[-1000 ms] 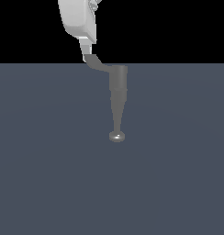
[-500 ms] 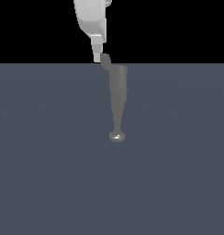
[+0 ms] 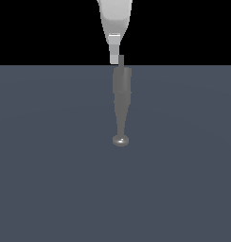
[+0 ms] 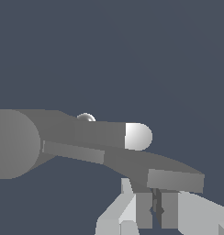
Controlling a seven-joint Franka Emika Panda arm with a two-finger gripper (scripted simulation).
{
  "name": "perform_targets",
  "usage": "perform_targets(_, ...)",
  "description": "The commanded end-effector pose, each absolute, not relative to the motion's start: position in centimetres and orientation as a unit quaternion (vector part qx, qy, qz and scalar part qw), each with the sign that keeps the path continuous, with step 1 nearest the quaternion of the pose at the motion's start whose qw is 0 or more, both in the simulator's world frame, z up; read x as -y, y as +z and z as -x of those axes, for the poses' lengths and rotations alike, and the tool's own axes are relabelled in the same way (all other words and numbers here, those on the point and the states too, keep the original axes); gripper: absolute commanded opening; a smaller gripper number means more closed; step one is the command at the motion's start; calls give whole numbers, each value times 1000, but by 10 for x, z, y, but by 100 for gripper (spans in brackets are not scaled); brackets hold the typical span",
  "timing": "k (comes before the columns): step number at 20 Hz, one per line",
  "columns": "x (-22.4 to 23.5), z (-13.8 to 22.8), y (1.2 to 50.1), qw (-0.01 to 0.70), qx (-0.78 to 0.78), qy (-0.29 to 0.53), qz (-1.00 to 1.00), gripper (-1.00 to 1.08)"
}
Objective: Turn on the faucet by rotating a designated handle.
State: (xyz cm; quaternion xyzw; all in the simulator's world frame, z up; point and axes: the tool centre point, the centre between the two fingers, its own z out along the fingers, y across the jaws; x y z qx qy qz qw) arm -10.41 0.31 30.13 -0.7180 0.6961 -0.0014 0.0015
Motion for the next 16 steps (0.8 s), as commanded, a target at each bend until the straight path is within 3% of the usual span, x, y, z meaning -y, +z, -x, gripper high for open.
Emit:
perform_targets(1, 20, 104, 301, 1, -701, -1, 713, -100)
perform_targets(9, 68, 103, 300, 0, -703, 0, 711, -100)
perform_targets(11, 47, 101, 301, 2, -692, -1, 722, -100)
perform_targets(16, 61, 90, 301, 1, -694, -1, 720, -100)
